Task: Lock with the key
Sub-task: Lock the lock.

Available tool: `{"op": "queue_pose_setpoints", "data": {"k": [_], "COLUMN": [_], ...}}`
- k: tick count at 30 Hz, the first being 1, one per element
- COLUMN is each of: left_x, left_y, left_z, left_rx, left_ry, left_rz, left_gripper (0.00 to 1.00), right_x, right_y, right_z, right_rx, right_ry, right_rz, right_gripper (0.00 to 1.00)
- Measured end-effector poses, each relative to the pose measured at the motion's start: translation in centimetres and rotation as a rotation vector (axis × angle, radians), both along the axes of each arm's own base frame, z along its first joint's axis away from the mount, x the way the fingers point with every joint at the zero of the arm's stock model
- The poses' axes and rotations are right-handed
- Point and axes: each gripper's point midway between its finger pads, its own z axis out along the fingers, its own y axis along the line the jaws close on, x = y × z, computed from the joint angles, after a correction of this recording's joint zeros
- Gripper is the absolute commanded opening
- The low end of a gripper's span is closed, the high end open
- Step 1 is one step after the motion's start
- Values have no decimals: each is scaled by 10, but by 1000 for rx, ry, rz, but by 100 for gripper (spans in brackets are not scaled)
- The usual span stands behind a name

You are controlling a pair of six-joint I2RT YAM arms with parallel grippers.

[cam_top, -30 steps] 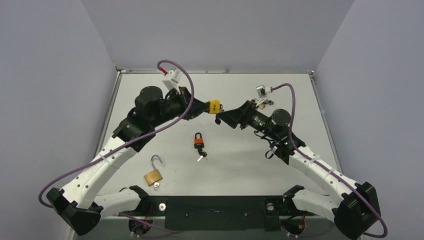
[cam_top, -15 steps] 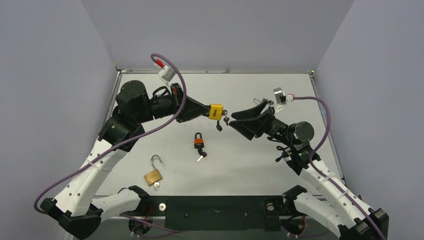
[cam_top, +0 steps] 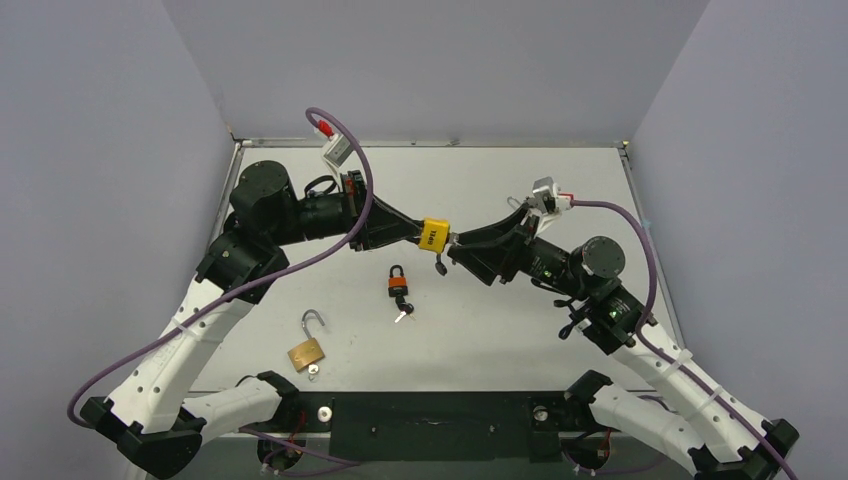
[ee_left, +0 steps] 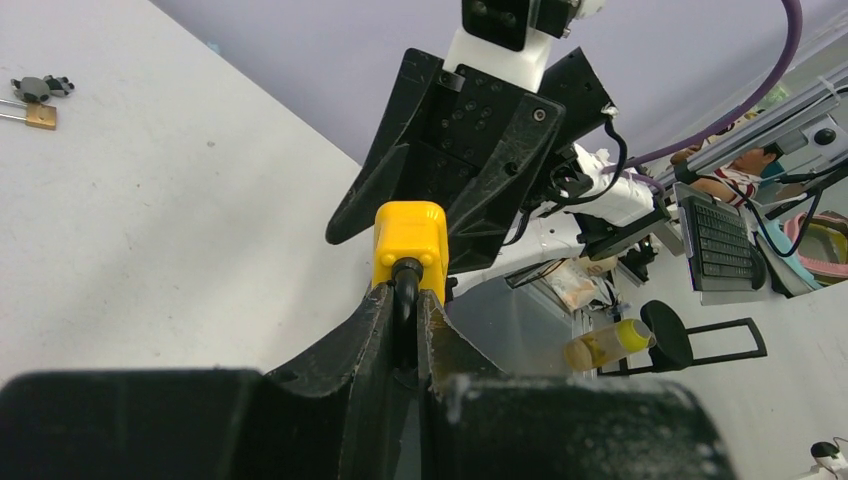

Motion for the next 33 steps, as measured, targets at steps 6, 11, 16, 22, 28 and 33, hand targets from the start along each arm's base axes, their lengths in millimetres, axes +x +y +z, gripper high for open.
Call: {"op": "queue_pose_setpoints", "data": {"k": [6, 11, 16, 22, 28, 33], "left_x": [-1, 0, 1, 1, 1, 3], "left_y": [0, 0, -1, -1, -1, 0], "left_z": [0, -2, -4, -4, -3, -3], "left_rx": [-1, 0, 3, -1, -5, -5], "left_ry": [2, 5, 12, 22, 26, 29], "left_rz": [-4, -4, -2, -2, -1, 9], "left_gripper": [0, 0, 0, 0, 0, 0], "right_x": [10, 10, 8, 8, 6, 5], "right_y": [5, 9, 9, 9, 10, 10], "right_z": [-11, -10, -9, -9, -6, -3], "right_rx": [-48, -63, -73, -84, -81, -77], "right_ry": [26, 21, 17, 4, -4, -7], "right_rz": [-19, -14, -12, -15, -9, -11], "right_gripper": [40, 40, 39, 23, 0, 0]}}
